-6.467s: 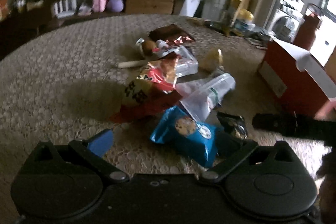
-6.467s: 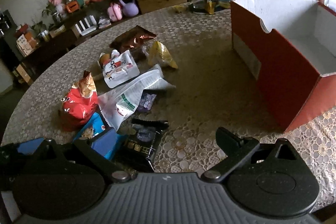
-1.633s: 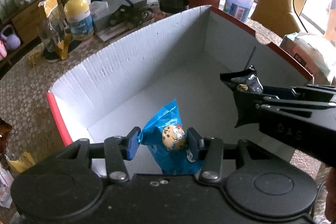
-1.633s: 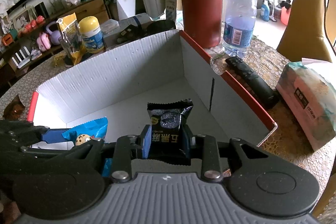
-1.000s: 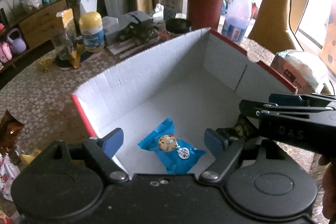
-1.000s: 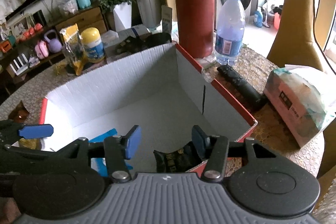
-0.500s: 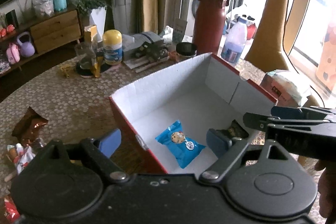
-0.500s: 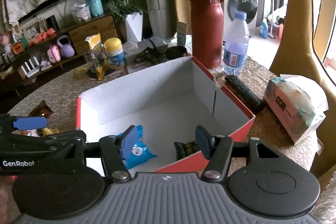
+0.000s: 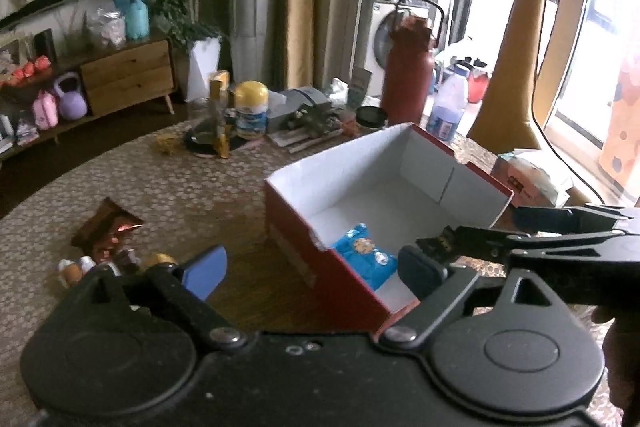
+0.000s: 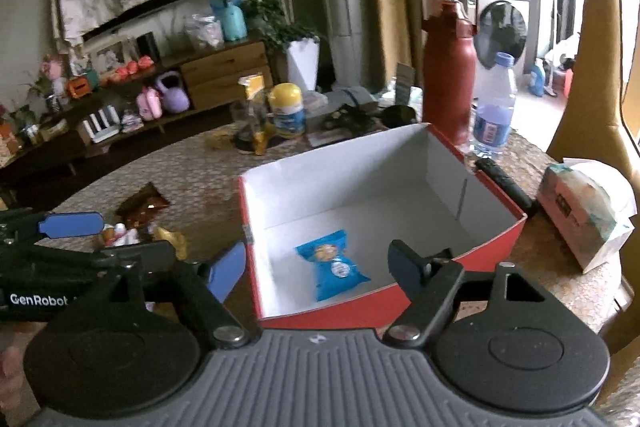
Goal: Organize snacks
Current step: 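Move both grippers back toward the remaining snacks on the table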
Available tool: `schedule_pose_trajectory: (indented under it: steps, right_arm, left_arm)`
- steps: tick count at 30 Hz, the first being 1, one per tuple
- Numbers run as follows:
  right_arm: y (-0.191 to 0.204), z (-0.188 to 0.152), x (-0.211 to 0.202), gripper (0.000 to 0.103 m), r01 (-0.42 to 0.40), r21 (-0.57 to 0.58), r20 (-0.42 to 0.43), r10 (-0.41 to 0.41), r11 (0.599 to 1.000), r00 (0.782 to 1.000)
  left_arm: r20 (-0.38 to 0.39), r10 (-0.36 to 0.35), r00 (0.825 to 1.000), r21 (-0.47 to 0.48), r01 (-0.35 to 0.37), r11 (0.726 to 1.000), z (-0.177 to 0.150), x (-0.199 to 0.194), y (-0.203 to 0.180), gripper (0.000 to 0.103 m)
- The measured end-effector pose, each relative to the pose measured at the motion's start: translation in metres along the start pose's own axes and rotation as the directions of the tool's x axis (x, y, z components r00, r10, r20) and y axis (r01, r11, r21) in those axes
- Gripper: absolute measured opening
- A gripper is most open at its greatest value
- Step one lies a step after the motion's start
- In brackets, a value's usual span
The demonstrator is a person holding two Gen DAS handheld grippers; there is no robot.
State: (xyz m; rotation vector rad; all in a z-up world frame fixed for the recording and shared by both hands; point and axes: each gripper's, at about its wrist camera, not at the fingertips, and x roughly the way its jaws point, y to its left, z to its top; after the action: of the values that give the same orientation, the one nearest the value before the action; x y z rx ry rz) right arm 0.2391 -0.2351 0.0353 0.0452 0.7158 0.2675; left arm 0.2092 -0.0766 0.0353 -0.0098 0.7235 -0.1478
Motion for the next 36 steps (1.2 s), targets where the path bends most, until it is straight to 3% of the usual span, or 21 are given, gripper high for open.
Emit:
schedule_pose_trajectory:
  steps: [15, 19, 24, 36]
  right_arm:
    - [0.062, -0.025, -0.028, 0.082, -0.171, -0.051, 0.048, 0.173, 0.984, 0.984]
    - [0.074, -0.029, -0.027, 0.091, -0.213, -0.049, 0.051, 0.215, 0.976, 0.975]
    - [0.089, -0.038, -0.018, 0.091, -0.248, -0.038, 0.030, 0.249, 0.968, 0.968]
    - [0.119, -0.050, 0.031, 0.094, -0.252, 0.011, -0.049, 0.252, 0.968, 0.967]
  left_arm:
    - [0.092, 0.077, 0.993, -0.034, -0.074, 0.997, -0.041, -0.064, 0.055, 0.102]
    - [0.120, 0.107, 0.987, -0.039, -0.103, 0.994, -0.052, -0.077, 0.069, 0.103]
    - [0.159, 0.177, 0.971, -0.074, -0.167, 0.983, -0.066, -0.088, 0.094, 0.102]
    - [0.124, 0.246, 0.961, -0.192, -0.220, 0.956, -0.100, -0.078, 0.165, 0.103]
